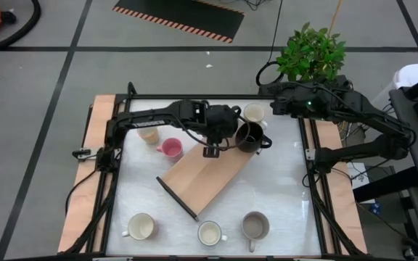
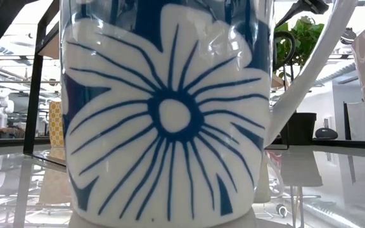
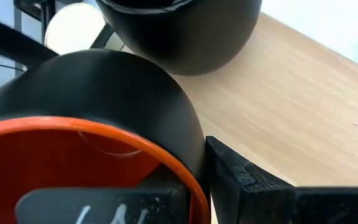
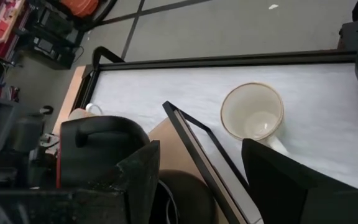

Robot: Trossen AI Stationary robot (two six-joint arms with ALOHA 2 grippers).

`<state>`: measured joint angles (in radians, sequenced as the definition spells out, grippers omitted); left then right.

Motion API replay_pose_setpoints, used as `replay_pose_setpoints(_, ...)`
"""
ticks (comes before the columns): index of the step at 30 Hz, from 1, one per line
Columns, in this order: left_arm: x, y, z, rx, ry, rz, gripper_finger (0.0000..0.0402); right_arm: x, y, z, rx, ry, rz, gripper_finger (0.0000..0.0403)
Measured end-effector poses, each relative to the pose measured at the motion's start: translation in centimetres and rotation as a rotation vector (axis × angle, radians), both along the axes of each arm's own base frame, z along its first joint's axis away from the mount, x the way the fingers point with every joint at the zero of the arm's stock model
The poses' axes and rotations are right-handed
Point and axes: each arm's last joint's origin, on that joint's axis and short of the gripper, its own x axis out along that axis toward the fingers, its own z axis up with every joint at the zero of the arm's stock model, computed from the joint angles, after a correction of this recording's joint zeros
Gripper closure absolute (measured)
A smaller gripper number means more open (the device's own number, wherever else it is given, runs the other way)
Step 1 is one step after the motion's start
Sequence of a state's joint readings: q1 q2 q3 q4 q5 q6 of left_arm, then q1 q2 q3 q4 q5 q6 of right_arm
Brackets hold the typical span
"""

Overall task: Place coffee mugs
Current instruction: Put the black mug on top of the shelf

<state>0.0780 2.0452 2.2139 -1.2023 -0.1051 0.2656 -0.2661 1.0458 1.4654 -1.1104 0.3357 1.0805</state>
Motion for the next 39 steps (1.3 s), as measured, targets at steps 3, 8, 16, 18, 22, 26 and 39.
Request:
replay_pose_setpoints(3,0.2,0.1,-0.3,-0.012,0.007,0.010,0.0357,-0.3,0.1,0.1,-0.002,-0.009,0.000,0.0188)
replay_pose_setpoints(8,0.5,0.0,-1.1,-0.042,0.037,-0.003,0.0357,-0.7,0.2,0.3,-0.010,-0.018,0.003,0.0188)
replay_pose_setpoints(16,0.7,0.1,-1.2,-0.030,0.029,-0.006,0.0326,-1.1,0.3,0.5,-0.020,-0.026,0.012,0.0188)
replay_pose_setpoints(18,0.7,0.1,-1.2,-0.029,0.027,-0.007,0.0305,-1.1,0.3,0.5,-0.020,-0.026,0.012,0.0188)
replay_pose_setpoints(22,0.9,0.1,-1.1,-0.027,0.010,-0.008,0.0253,-1.1,0.3,0.5,-0.020,-0.026,0.012,0.0188)
replay_pose_setpoints(26,1.1,0.2,-0.8,-0.002,-0.024,0.002,0.0201,-1.1,0.3,0.5,-0.019,-0.028,0.010,0.0188)
replay_pose_setpoints(39,-2.9,0.4,4.7,0.090,-0.148,0.067,0.0135,-1.1,0.3,0.5,-0.015,-0.031,0.005,0.0188)
